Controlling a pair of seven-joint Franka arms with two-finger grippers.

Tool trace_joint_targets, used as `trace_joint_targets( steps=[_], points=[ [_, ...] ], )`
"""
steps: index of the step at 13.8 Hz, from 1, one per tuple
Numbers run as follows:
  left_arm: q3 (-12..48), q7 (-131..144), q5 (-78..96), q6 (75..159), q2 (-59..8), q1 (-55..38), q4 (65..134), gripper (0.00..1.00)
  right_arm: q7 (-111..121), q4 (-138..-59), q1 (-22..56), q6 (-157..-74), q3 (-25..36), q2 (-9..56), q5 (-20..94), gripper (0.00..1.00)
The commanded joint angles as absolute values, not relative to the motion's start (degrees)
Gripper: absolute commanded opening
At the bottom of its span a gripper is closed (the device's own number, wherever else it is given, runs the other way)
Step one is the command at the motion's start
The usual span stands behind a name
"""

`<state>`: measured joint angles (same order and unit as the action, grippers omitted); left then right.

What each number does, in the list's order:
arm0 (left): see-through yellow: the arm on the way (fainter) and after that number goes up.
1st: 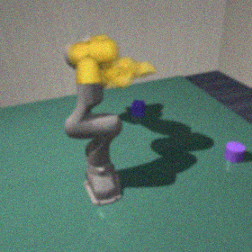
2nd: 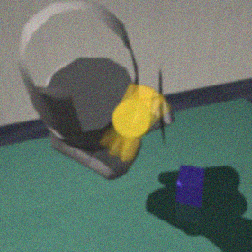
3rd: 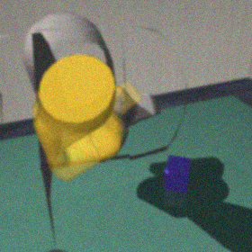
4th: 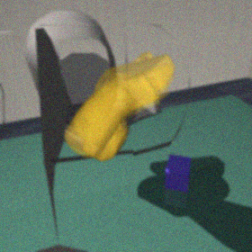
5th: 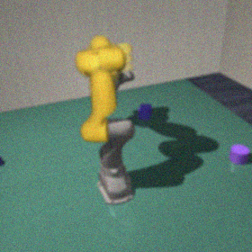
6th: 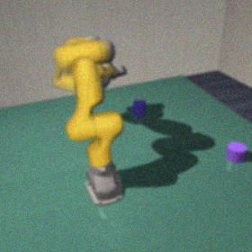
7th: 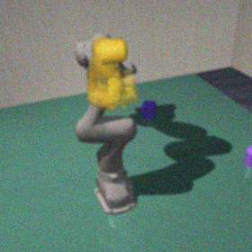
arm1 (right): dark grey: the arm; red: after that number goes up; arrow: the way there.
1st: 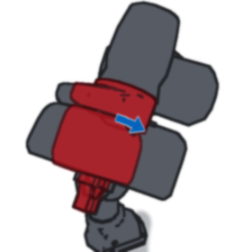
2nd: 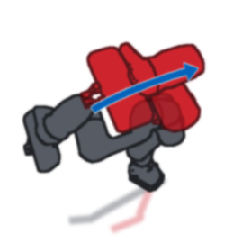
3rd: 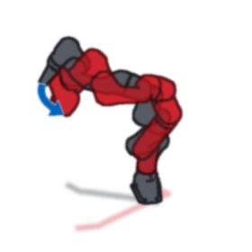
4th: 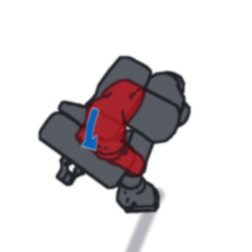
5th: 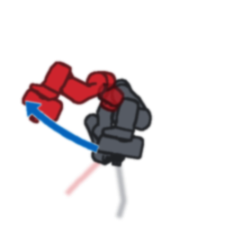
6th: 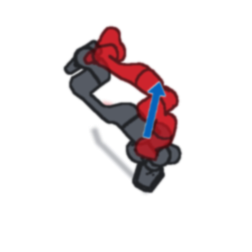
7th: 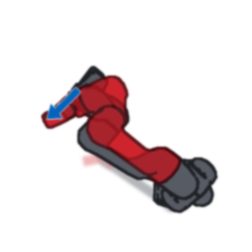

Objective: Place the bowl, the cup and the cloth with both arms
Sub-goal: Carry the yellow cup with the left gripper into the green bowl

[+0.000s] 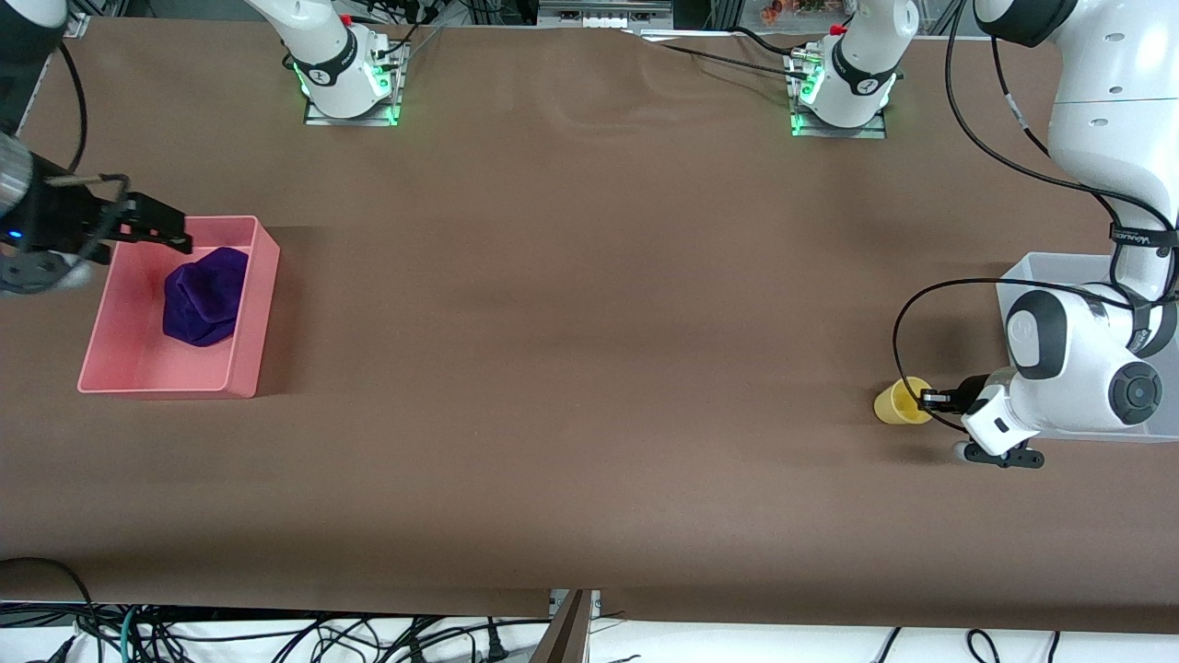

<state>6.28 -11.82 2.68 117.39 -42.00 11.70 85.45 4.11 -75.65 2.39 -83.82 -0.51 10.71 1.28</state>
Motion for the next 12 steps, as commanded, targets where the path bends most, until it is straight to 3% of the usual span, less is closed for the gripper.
trace_joint_targets(
  steps=[1, 5, 7, 9, 12],
  points=[
    [5.63, -12.04, 3.17, 109.72, -36.67, 11.16, 84.21, 0.0, 3.16, -79.97, 2.02, -85.61, 0.61, 5.81, 1.06, 1.0],
    [4.75, -22.11, -6.57, 96.18, -30.43, 13.52, 79.37, 0.0, 6.22, -81.91, 2.2, -84.9, 0.61, 4.74, -4.31, 1.0],
    [4.39, -30.11, -10.87, 95.01, -28.57, 18.08, 80.59, 0.0, 7.91, -81.3, 2.11, -84.73, 0.79, 5.62, -4.22, 1.0],
    [4.57, -37.67, -13.36, 97.98, -29.09, 24.32, 81.91, 0.0, 7.74, -81.21, 1.76, -84.73, 0.88, 6.06, -3.52, 1.0],
    [4.57, -46.13, -12.84, 109.38, -31.98, 30.92, 86.81, 0.0, 7.56, -81.21, 1.67, -85.08, 0.88, 6.24, -2.81, 1.0]
  ],
)
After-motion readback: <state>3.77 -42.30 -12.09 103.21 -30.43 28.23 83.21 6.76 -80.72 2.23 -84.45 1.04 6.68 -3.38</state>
